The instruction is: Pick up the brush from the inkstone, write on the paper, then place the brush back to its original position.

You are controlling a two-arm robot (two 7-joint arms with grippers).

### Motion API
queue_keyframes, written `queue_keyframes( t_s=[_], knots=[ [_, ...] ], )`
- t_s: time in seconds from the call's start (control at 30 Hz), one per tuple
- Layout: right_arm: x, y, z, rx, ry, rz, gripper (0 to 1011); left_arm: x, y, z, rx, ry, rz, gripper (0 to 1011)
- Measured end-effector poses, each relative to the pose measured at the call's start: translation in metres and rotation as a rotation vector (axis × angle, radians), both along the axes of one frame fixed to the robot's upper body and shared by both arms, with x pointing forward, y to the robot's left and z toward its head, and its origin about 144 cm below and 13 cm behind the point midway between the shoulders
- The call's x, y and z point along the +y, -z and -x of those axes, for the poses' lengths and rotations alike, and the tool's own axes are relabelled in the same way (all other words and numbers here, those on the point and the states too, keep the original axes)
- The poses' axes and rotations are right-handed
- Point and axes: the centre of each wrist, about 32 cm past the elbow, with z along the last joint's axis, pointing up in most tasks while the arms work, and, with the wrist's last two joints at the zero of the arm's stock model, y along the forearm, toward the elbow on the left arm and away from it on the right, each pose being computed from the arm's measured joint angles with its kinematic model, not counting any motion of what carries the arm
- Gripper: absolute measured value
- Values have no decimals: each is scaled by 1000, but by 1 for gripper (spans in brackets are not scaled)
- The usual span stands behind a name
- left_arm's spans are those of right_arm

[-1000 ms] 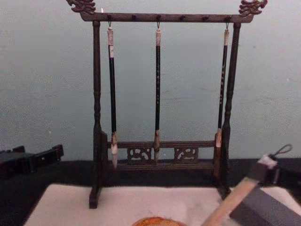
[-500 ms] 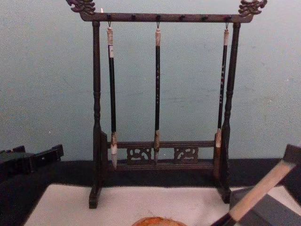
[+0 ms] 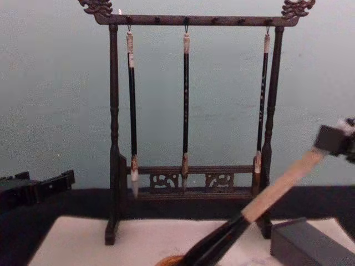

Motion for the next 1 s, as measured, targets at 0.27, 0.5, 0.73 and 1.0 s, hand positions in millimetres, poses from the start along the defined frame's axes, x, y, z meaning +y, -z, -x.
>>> queue_keyframes(
  t_s=[0.27, 0.5, 0.73, 1.0],
  knots=[
    [20, 7, -4, 24, -52, 42, 172, 0, 0, 0, 0, 0, 0, 1002],
    [27, 17, -5, 52, -72, 68, 172, 0, 0, 0, 0, 0, 0, 1002],
    [23, 26, -4, 76, -60, 71, 172, 0, 0, 0, 0, 0, 0, 1002],
    [7, 28, -2, 82, -10, 70, 172, 0, 0, 0, 0, 0, 0, 1002]
  ],
)
